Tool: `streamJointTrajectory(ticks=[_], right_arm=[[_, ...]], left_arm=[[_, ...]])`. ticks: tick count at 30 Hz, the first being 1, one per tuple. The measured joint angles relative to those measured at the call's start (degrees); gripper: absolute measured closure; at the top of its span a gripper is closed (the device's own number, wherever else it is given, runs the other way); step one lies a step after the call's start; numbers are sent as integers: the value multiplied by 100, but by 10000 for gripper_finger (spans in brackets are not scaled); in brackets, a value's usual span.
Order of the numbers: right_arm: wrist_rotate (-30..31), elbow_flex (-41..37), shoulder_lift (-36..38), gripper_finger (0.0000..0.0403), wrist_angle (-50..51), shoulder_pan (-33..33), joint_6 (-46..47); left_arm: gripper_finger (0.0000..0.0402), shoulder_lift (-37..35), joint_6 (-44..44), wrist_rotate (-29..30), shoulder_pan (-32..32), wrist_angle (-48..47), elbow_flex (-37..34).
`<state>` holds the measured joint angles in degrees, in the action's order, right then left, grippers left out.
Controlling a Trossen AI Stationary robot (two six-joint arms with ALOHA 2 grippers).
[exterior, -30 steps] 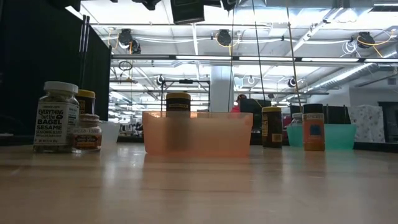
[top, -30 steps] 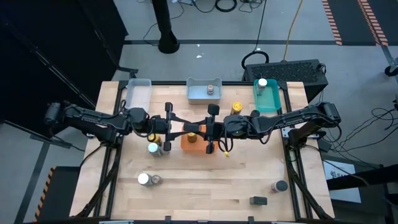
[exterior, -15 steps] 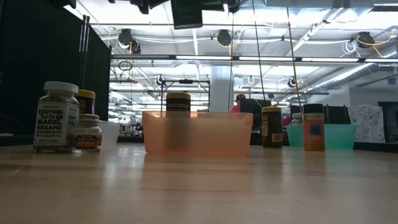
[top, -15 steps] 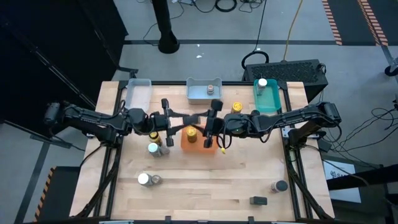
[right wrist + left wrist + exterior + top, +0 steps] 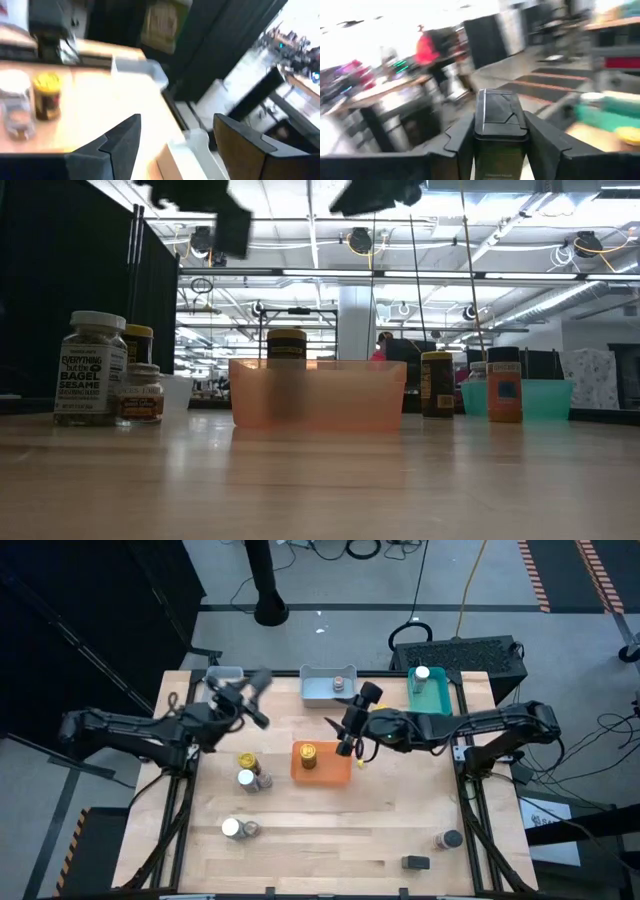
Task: Sort spices by type
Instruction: Put the top black seasoning can into the transparent bin
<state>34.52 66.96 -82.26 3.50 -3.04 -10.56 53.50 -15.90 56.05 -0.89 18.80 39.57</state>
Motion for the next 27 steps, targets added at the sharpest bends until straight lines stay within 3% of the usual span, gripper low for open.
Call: streamJointTrajectory(ticks=[6, 11, 21, 27], right_arm=[[-22, 0, 7, 170, 289, 291, 61], [-47, 0, 7, 170, 329, 378, 98], [-201, 0, 8, 170, 327, 375, 98], [-203, 0, 7, 170, 377, 375, 103]], left_arm=[[258, -695, 1488, -159, 868, -1862, 2], [258, -774, 2275, -354, 1473, -2905, 0], [258, -741, 3362, -362, 2289, -2921, -781], [258, -741, 3261, -305, 2589, -2289, -1320]])
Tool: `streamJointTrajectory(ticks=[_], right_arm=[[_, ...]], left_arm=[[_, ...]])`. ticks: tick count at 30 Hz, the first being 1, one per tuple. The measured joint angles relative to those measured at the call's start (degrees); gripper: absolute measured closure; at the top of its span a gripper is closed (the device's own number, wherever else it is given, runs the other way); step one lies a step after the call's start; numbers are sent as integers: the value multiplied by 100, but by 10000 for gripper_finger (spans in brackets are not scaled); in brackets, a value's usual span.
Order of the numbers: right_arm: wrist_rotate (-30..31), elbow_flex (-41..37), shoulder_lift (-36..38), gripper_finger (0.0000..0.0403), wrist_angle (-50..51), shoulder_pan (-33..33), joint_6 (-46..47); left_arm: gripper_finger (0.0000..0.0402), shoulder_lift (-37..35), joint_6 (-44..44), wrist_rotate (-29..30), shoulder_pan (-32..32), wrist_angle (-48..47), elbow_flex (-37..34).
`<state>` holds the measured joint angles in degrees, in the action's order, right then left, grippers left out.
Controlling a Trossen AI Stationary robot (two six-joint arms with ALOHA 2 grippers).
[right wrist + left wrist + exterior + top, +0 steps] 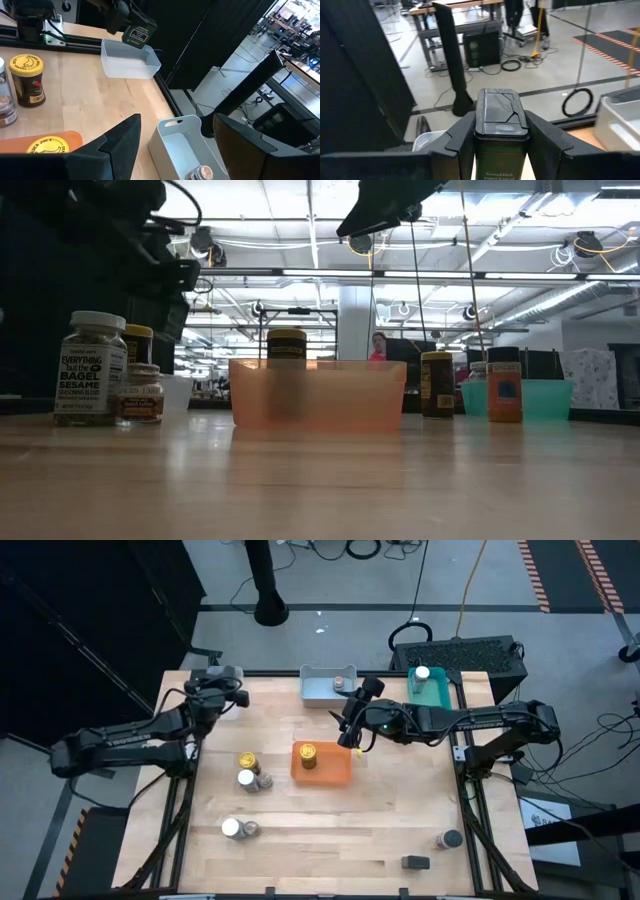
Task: Sort spices by type
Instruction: Put the top black seasoning can into the transparent bin
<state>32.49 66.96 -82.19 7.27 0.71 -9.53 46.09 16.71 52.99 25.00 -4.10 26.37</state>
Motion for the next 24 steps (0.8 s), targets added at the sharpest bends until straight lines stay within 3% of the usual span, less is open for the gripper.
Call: streamJointTrajectory(ticks=[16, 24], right_arm=[[0, 0, 0, 170, -2, 0, 49], [0, 0, 0, 170, -4, 2, 38]], left_arm=[[258, 2, 1130, -334, 796, 128, -916], [258, 0, 1083, -435, 804, 1383, -1616]])
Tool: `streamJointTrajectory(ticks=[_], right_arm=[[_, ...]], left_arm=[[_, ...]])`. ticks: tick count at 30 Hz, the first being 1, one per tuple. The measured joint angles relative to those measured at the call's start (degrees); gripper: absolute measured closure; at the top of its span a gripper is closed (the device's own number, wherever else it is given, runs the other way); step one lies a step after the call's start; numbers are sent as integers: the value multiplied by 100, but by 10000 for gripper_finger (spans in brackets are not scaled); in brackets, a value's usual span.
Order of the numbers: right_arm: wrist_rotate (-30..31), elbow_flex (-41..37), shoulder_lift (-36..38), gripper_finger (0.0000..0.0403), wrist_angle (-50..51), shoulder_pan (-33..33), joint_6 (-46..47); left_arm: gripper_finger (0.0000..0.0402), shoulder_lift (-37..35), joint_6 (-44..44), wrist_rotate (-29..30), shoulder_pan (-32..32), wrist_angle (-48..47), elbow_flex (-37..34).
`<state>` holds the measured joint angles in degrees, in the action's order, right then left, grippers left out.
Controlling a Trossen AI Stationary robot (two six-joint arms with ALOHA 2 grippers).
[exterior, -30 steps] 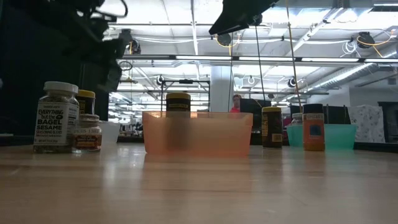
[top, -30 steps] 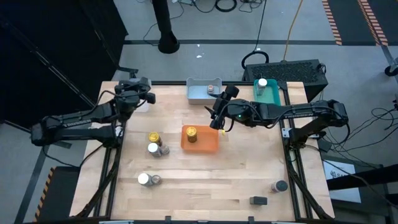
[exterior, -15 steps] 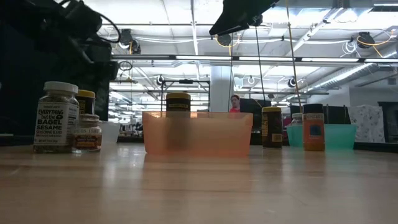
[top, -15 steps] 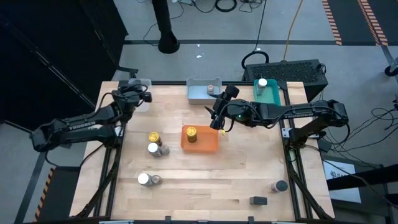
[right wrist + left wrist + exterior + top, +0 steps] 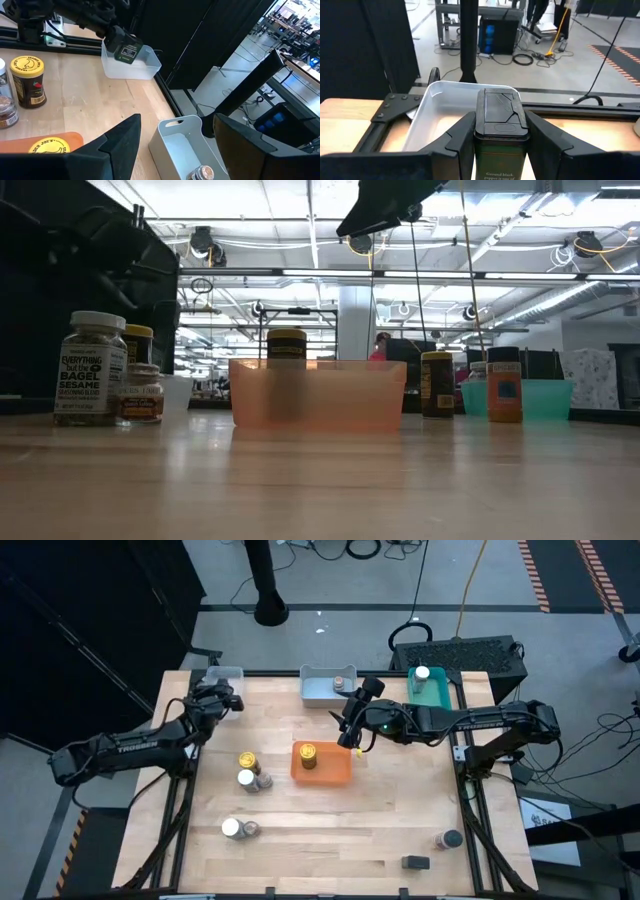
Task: Sort spices by type
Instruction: Put the top black seasoning can into the transparent bin
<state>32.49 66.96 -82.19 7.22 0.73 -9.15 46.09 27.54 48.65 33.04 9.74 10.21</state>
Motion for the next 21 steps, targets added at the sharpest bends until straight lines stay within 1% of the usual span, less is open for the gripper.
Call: streamJointTrajectory(ticks=[3, 6, 12, 15, 21], right_arm=[[0, 0, 0, 170, 0, -2, -7], [0, 0, 0, 170, -2, -2, -13], [0, 0, 0, 170, -9, 0, -48], [0, 0, 0, 170, -9, 7, -48], [0, 0, 0, 170, -11, 9, -48]], left_arm=[[258, 2, -284, 99, 0, 310, -181], [258, 2, -653, 109, 0, 837, -402], [258, 2, -729, 111, 0, 1536, -844], [258, 2, -703, 111, 0, 1542, -968], [258, 0, -698, 109, 0, 1549, -980]])
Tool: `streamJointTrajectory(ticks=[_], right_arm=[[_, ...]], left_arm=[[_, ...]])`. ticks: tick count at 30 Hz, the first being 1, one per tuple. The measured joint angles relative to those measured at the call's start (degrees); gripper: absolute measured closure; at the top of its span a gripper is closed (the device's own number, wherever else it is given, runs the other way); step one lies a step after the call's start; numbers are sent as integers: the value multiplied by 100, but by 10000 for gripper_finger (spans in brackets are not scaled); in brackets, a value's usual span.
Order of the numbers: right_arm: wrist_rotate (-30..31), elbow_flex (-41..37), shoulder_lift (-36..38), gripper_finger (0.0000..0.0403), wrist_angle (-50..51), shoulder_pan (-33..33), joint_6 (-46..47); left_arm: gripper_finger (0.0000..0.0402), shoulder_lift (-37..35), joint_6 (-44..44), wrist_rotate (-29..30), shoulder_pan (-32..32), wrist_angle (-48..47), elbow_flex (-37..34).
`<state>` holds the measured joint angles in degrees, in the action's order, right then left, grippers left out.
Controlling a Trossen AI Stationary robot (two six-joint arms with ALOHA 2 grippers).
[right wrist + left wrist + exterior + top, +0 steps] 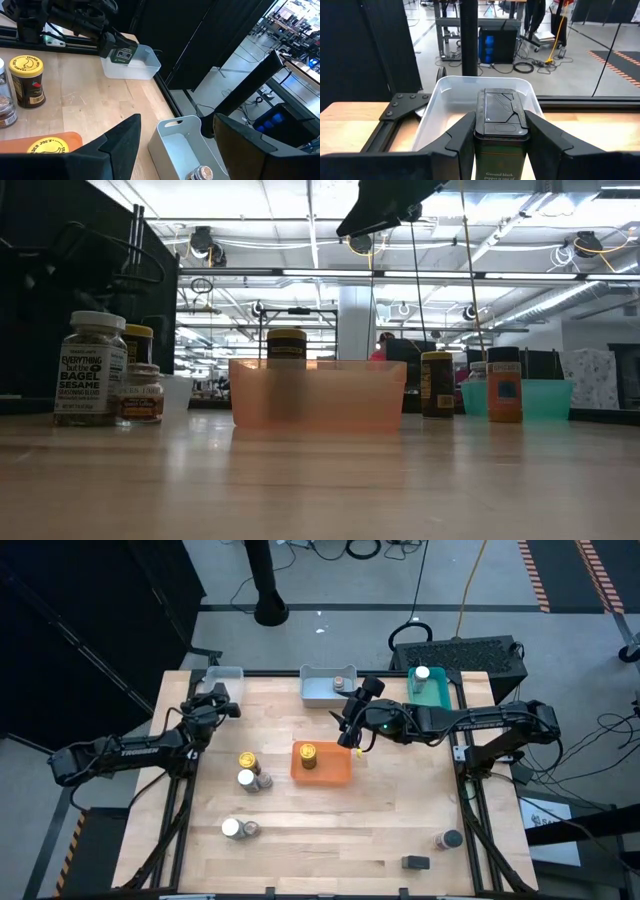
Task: Sort spices by type
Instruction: Put the top black seasoning can into the transparent bin, then put the top brown seasoning bottle into the gray bin
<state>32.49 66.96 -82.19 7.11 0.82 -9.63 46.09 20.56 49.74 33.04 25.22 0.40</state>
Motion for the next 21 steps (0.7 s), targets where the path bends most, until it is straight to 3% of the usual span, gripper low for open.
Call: streamJointTrajectory(ticks=[10, 21], right_arm=[[0, 0, 0, 170, 2, 0, 0], [0, 0, 0, 170, 2, 0, -2]], left_arm=[[223, 0, 4, 0, 0, -64, -4], [218, -7, 4, -2, -16, -13, 5]])
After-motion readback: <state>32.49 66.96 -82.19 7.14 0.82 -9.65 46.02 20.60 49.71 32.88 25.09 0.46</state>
